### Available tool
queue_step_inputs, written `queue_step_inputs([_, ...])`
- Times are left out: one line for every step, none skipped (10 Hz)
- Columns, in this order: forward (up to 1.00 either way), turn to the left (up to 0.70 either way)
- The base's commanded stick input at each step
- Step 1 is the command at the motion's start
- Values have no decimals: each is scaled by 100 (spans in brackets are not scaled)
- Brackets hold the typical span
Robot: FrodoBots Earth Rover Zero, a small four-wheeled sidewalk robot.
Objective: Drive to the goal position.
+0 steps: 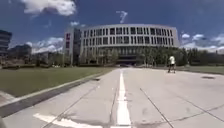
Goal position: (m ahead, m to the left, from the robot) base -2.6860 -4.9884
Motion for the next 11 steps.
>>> queue_step_inputs([70,0])
queue_step_inputs([70,0])
queue_step_inputs([70,0])
queue_step_inputs([70,1])
queue_step_inputs([70,2])
queue_step_inputs([70,4])
queue_step_inputs([70,10])
queue_step_inputs([70,2])
queue_step_inputs([70,0])
queue_step_inputs([70,0])
queue_step_inputs([70,5])
